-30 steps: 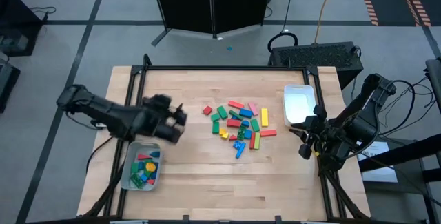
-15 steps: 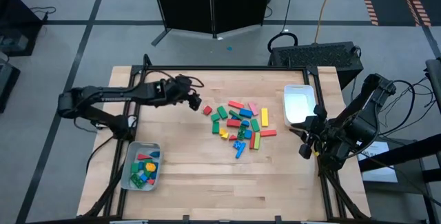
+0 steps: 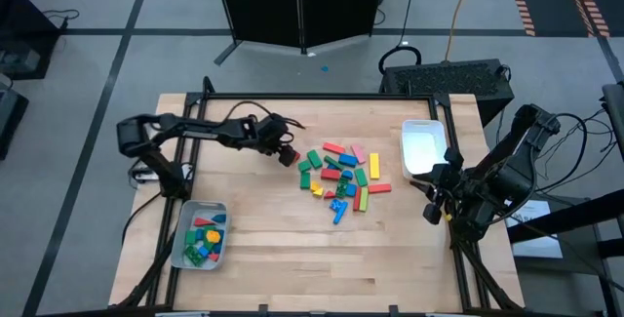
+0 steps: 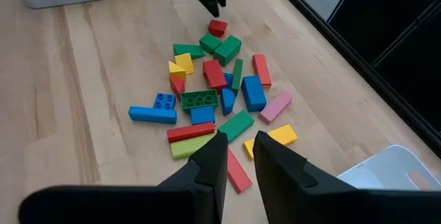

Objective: Sort blocks by size
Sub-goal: Put the red triangle block into the gray bin

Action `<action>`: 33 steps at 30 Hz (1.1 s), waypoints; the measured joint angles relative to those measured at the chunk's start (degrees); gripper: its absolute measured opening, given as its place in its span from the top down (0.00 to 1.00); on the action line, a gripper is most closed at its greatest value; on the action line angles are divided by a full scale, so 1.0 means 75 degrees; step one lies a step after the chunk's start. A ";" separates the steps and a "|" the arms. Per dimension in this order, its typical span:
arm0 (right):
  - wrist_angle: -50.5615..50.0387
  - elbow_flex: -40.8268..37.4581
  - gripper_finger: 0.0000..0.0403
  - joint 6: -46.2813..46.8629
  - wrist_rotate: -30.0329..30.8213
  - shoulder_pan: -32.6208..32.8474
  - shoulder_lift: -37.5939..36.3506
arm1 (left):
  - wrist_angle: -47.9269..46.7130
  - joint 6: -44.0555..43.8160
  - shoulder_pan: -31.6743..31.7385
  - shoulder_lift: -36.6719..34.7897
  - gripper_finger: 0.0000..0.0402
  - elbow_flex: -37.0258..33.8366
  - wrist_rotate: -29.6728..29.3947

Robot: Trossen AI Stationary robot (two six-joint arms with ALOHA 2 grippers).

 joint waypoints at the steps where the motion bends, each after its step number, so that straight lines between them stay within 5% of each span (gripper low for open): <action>1: 0.0000 0.0000 0.83 0.0002 0.0000 0.0003 0.0000 | 0.0046 0.0060 -0.0015 0.0069 0.30 0.0058 0.0012; 17: -0.0009 0.0000 0.83 0.0148 -0.0006 0.0003 0.0000 | 0.0051 0.0619 -0.0279 0.1205 0.30 0.0496 0.0297; 20: -0.0014 0.0000 0.83 0.0148 -0.0006 0.0003 0.0000 | 0.0078 0.0577 -0.0424 0.1349 0.31 0.0522 -0.0144; 29: -0.0020 -0.0003 0.83 0.0148 -0.0003 0.0001 0.0000 | 0.0152 0.0335 -0.0562 0.1373 0.70 0.0501 -0.1023; 33: -0.0020 -0.0003 0.83 0.0161 -0.0003 0.0000 0.0000 | 0.0103 0.0276 -0.0587 0.1306 0.70 0.0498 -0.0925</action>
